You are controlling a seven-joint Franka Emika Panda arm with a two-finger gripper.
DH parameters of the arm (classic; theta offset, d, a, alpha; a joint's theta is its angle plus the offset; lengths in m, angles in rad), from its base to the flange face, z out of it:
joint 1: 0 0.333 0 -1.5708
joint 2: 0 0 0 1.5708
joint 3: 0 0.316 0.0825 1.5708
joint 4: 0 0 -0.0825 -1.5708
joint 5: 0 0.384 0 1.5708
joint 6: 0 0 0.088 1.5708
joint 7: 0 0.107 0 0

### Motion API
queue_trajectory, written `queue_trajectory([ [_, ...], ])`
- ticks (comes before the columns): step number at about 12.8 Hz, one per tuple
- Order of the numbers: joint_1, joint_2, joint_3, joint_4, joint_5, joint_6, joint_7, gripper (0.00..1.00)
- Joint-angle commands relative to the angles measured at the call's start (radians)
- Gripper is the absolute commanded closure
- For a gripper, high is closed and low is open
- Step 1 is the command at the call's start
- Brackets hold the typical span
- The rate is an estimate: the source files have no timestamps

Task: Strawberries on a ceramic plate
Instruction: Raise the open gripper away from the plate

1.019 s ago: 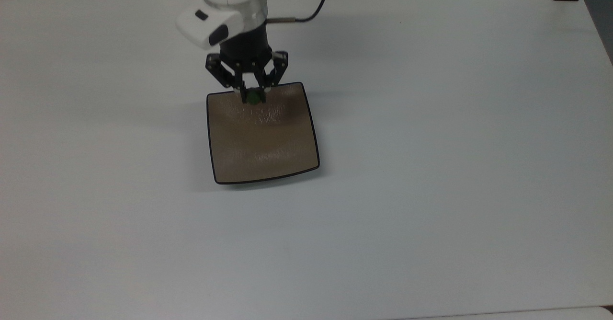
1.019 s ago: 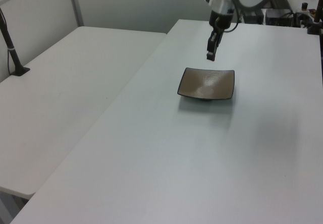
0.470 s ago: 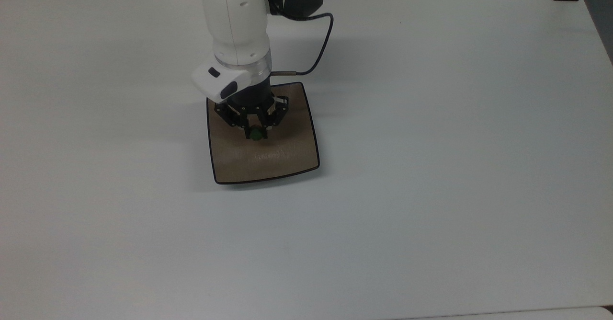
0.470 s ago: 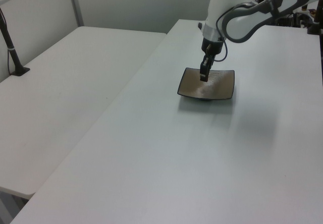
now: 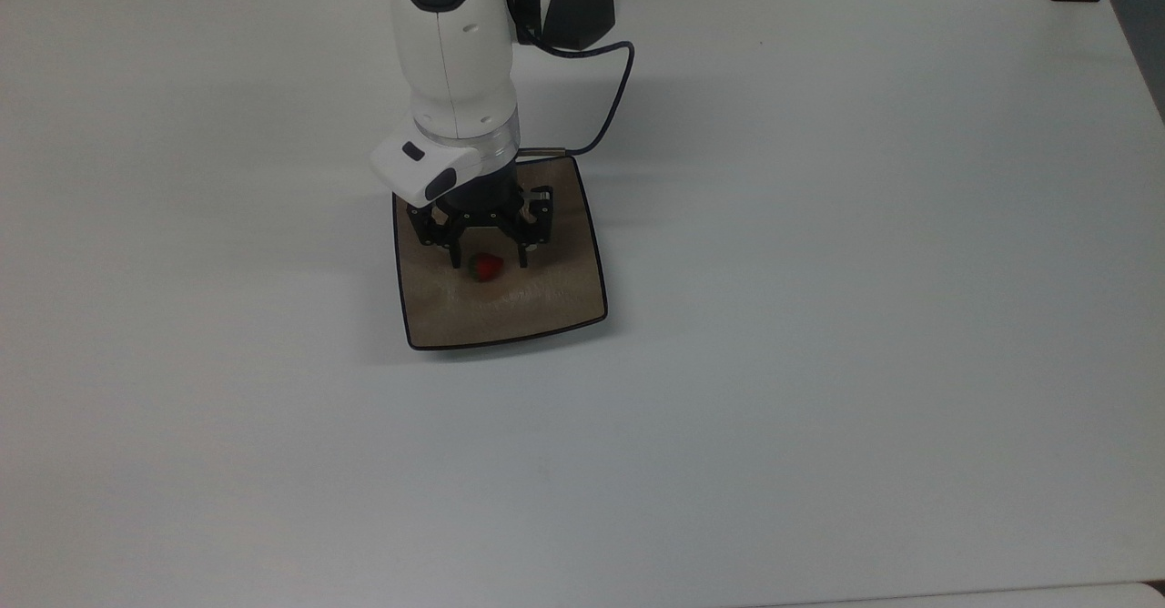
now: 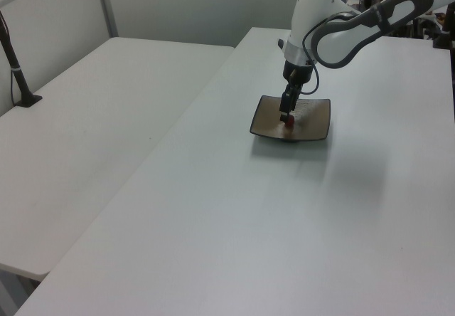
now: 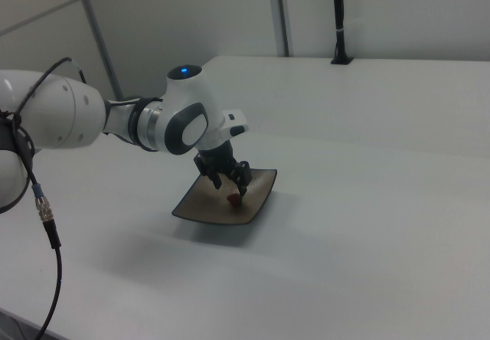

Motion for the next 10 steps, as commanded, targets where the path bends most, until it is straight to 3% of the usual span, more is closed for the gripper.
queue_trajectory([
  [1,0.008,-0.033,-0.005,-0.023,0.016,0.012,-0.010,0.00],
  [4,0.005,-0.100,-0.007,-0.017,0.016,-0.055,0.024,0.00],
  [10,-0.012,-0.367,-0.008,0.023,0.016,-0.501,0.074,0.00],
])
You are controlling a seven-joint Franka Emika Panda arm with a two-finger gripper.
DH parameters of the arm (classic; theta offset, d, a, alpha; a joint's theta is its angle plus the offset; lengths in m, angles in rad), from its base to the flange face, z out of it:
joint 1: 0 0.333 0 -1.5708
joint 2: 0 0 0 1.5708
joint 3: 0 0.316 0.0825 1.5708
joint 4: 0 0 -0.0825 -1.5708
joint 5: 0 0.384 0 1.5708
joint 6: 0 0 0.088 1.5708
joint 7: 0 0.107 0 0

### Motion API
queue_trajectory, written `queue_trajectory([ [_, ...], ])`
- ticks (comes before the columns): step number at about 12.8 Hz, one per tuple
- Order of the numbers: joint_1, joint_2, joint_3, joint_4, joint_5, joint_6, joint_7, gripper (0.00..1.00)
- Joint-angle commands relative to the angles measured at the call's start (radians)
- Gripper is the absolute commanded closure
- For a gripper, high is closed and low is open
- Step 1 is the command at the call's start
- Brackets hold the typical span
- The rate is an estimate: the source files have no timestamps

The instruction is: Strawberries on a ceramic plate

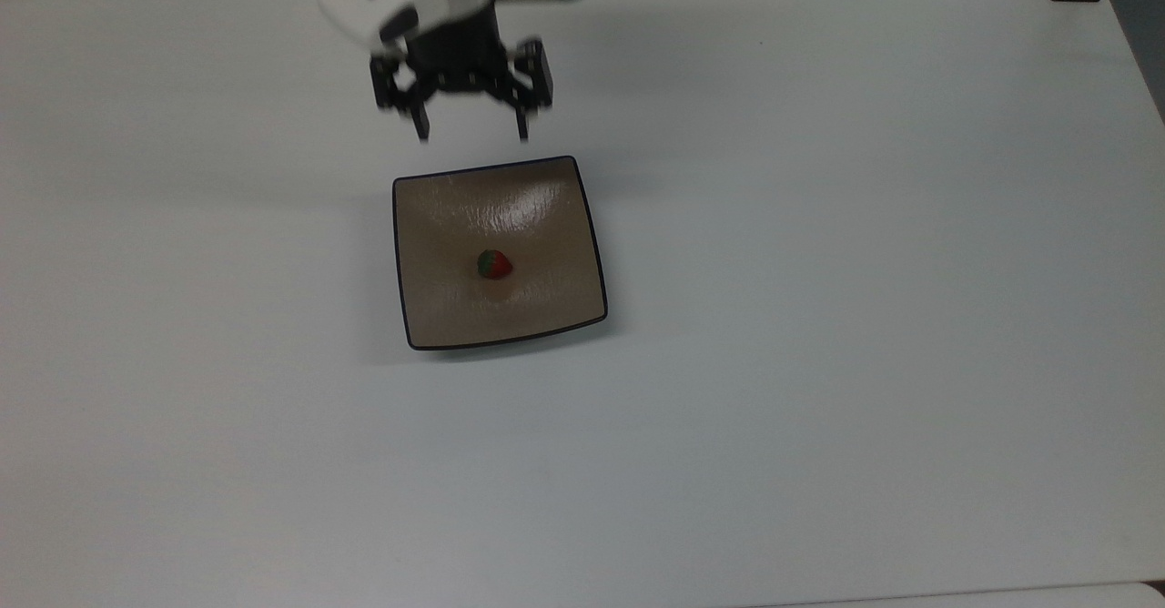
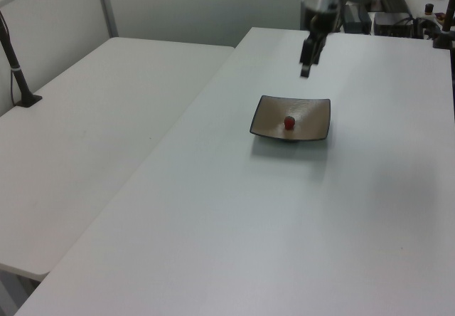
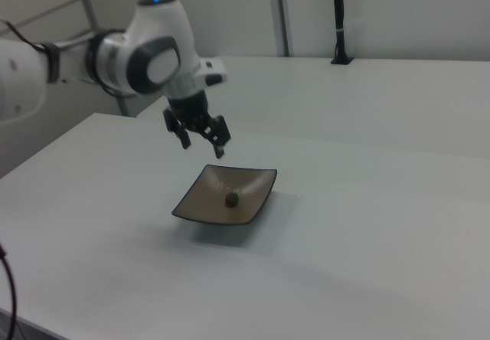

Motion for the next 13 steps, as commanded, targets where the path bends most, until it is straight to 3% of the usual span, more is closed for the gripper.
queue_trajectory([
  [1,0.004,-0.121,-0.004,-0.012,0.013,-0.170,0.058,0.00],
  [5,0.003,-0.202,0.007,-0.012,0.018,-0.316,0.062,0.00],
  [9,0.003,-0.198,0.028,0.011,0.021,-0.312,0.183,0.00],
  [13,-0.055,-0.191,0.108,0.008,0.018,-0.243,0.136,0.00],
])
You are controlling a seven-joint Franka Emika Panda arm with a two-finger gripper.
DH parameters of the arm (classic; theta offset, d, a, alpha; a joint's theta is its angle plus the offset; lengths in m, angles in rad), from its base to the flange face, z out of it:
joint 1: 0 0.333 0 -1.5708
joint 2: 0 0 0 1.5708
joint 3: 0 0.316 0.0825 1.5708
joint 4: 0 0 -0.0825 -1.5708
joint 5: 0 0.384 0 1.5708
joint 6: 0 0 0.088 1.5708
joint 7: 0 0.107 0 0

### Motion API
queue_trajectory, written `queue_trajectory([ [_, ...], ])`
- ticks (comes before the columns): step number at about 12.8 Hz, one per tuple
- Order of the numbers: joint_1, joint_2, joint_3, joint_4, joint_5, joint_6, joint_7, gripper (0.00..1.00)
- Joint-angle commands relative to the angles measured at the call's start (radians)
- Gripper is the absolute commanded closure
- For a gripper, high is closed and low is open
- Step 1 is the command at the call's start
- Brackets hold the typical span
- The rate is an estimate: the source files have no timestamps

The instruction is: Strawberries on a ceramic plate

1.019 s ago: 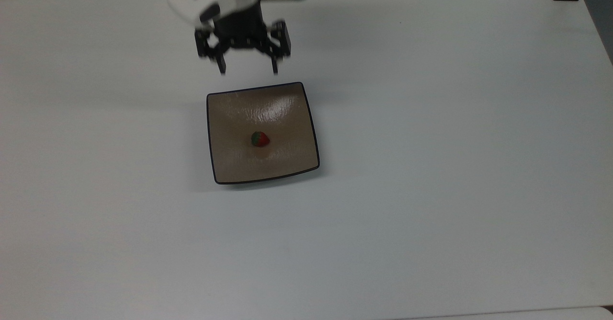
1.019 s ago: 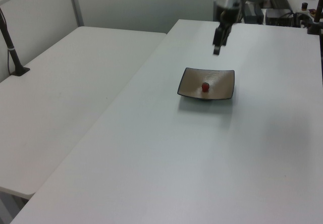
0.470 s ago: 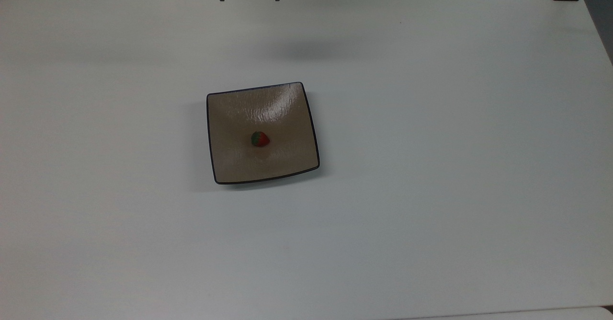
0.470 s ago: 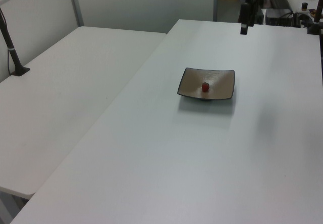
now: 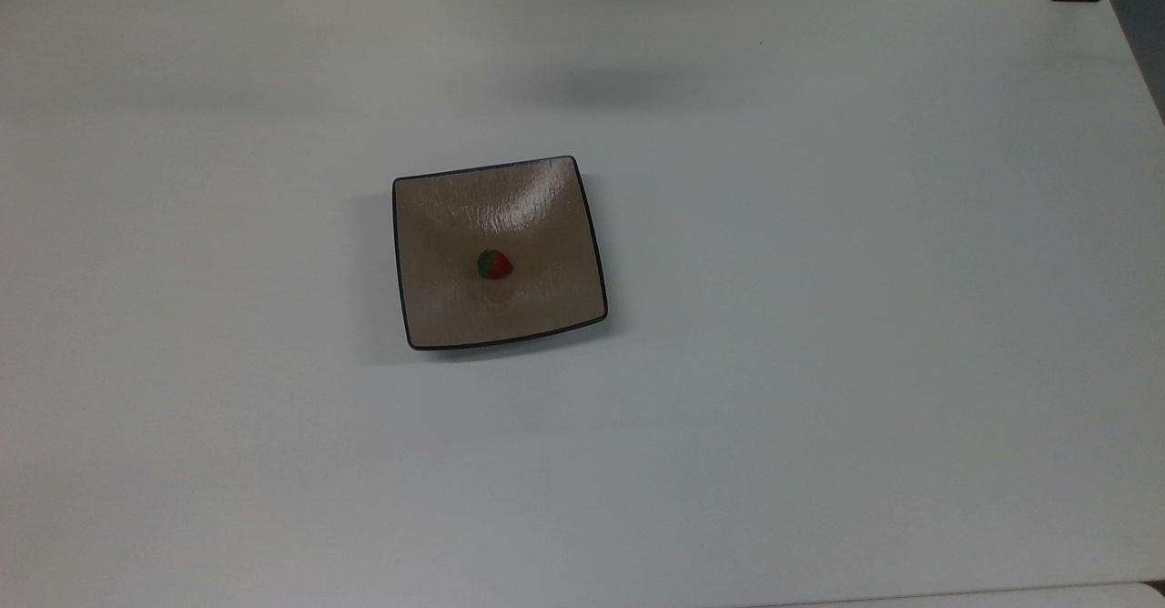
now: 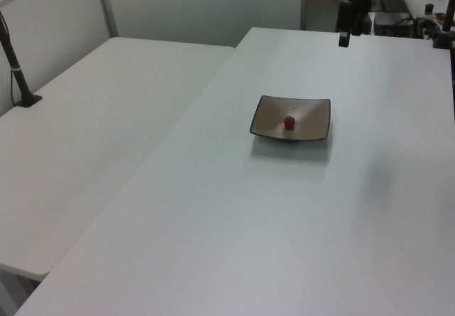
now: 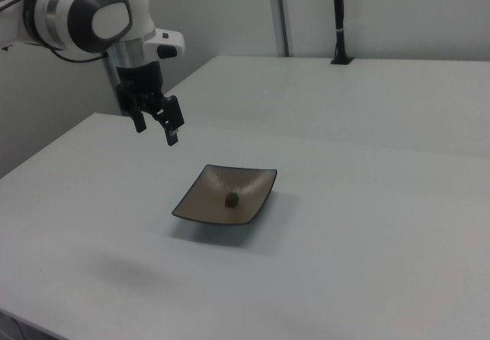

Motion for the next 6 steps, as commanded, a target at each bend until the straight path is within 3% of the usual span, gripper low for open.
queue_trajectory([
  [1,-0.043,0.004,0.052,0.001,0.016,0.071,-0.040,0.00],
  [6,-0.061,0.042,0.011,-0.008,-0.005,0.163,-0.235,0.00],
])
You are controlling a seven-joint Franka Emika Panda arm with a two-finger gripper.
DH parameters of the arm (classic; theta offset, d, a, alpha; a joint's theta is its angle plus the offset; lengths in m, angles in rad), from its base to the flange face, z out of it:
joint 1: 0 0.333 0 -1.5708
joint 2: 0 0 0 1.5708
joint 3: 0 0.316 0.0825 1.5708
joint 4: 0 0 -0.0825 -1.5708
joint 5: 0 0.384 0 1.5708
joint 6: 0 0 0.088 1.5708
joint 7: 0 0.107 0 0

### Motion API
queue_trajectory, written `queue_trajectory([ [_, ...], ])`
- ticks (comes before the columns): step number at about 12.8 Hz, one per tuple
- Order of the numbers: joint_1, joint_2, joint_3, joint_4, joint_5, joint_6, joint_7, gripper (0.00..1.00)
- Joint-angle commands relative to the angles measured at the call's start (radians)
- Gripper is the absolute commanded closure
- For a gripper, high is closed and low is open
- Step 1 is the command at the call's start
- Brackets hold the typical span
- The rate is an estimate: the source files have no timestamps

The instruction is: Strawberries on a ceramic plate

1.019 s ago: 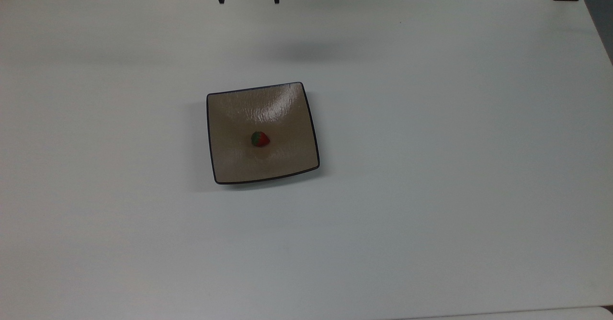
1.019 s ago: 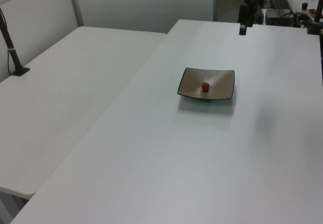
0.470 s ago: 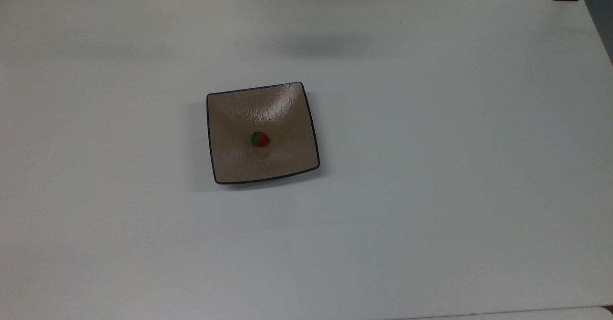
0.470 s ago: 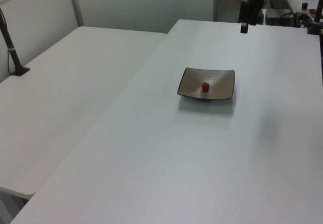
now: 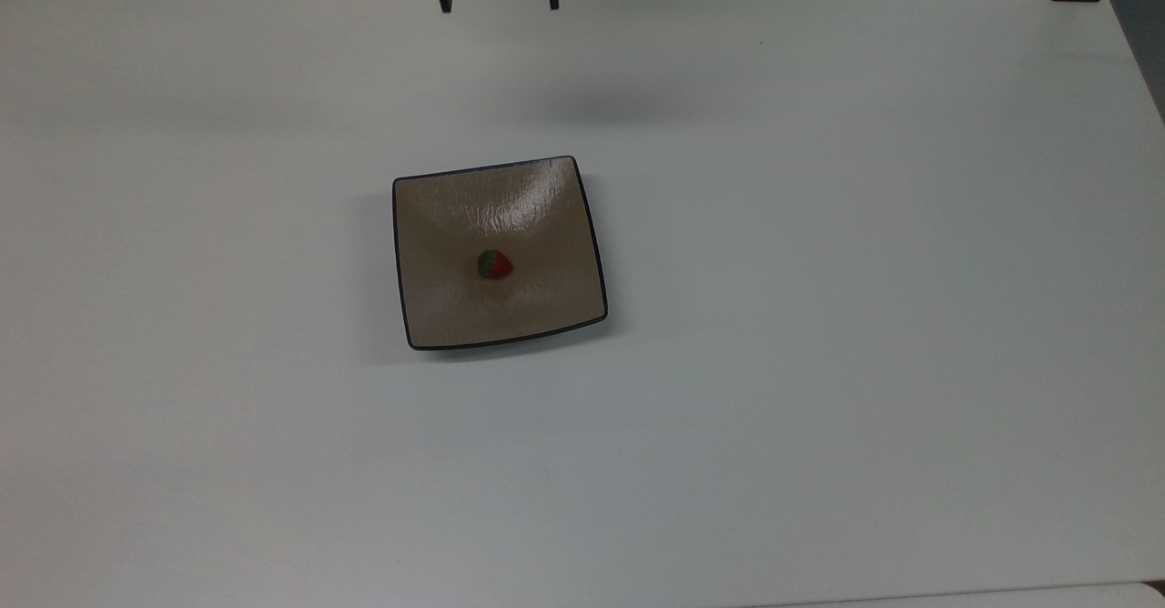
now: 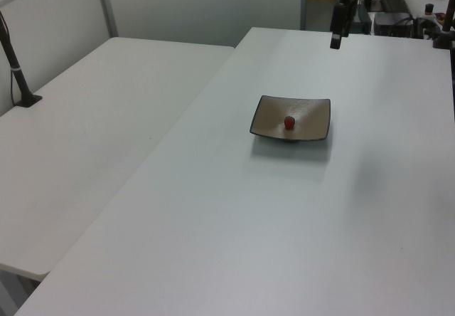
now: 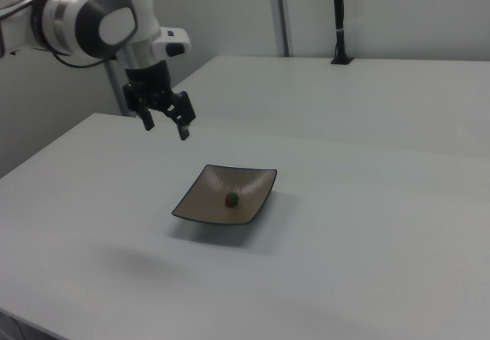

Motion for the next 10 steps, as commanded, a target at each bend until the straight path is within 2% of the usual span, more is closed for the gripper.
queue_trajectory([
  [1,-0.020,0.018,-0.033,-0.004,-0.001,0.080,-0.118,0.00],
  [10,-0.020,0.015,-0.034,0.005,0.008,0.074,-0.105,0.00],
])
